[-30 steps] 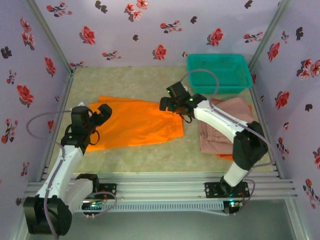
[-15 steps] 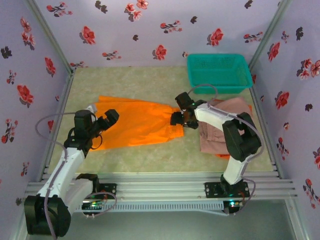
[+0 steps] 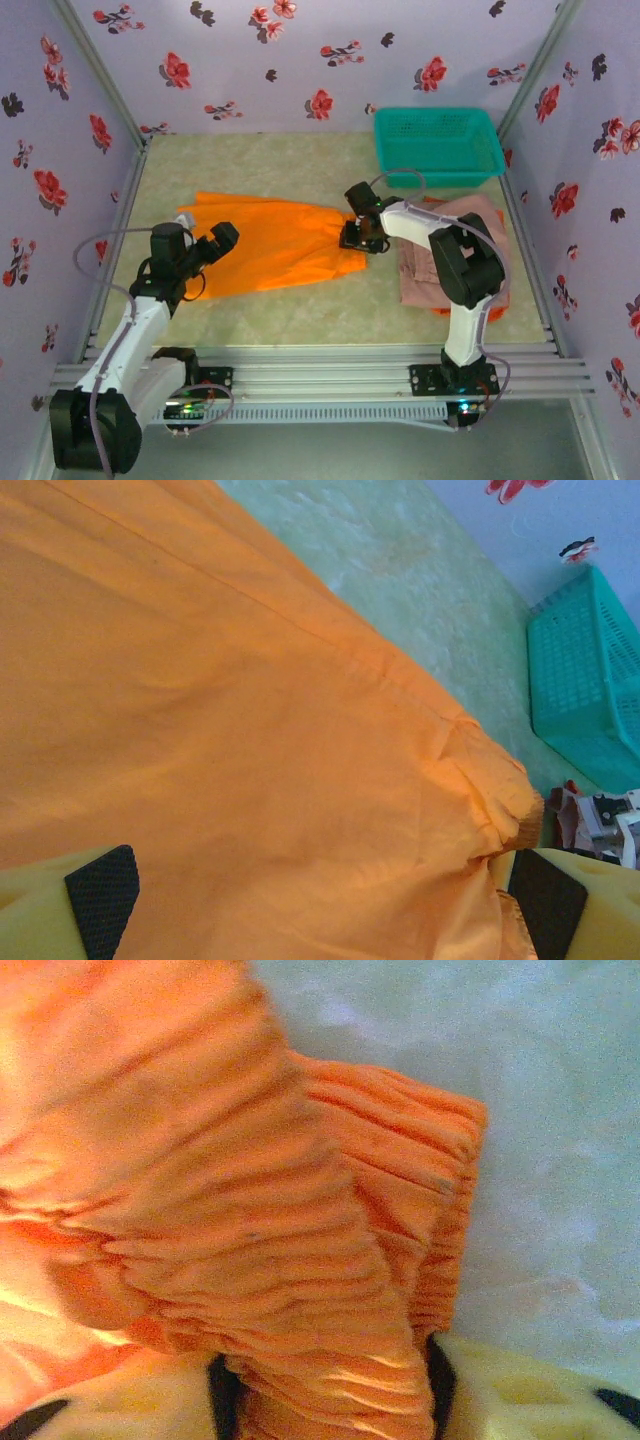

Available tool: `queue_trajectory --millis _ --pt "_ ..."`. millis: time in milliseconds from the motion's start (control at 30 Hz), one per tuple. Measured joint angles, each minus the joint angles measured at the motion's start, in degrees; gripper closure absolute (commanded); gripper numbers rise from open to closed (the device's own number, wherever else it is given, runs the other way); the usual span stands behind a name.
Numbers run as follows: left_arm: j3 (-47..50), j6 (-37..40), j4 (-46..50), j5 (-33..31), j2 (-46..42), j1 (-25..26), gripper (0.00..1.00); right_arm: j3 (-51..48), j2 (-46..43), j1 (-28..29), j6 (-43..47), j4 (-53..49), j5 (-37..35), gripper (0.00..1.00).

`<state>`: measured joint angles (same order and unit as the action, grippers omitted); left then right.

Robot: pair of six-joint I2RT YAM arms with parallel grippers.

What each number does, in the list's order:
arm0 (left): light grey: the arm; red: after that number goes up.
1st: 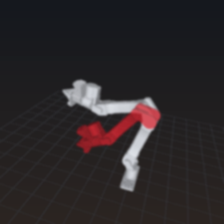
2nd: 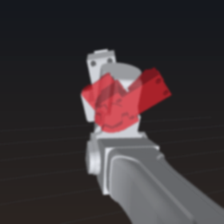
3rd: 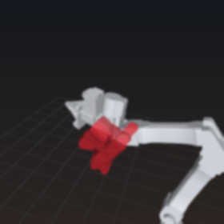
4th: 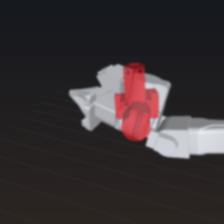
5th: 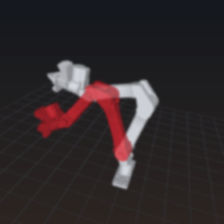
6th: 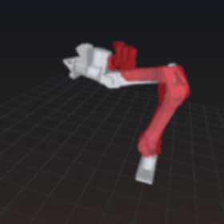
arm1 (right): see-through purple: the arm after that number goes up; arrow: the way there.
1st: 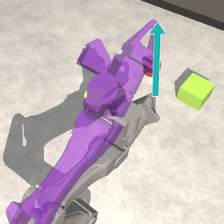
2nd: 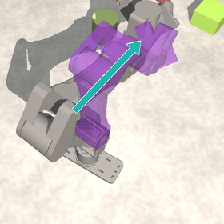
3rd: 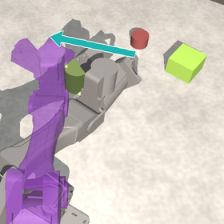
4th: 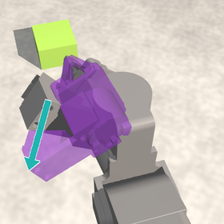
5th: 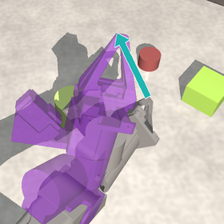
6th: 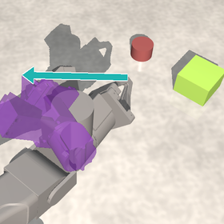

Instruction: Fold and stack the shorts

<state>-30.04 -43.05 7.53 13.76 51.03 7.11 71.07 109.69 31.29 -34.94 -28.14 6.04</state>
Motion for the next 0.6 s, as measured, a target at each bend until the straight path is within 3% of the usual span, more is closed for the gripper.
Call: queue_trajectory --millis 267,600 --pt "-0.5 0.4 0.2 0.1 0.0 -1.2 0.01 1.9 0.0 0.2 3.2 -2.2 -2.5 1.0" --pt "-0.2 0.6 -1.9 2.7 0.3 -1.5 0.01 11.7 -1.4 1.2 9.7 -17.1 -15.7 1.0"
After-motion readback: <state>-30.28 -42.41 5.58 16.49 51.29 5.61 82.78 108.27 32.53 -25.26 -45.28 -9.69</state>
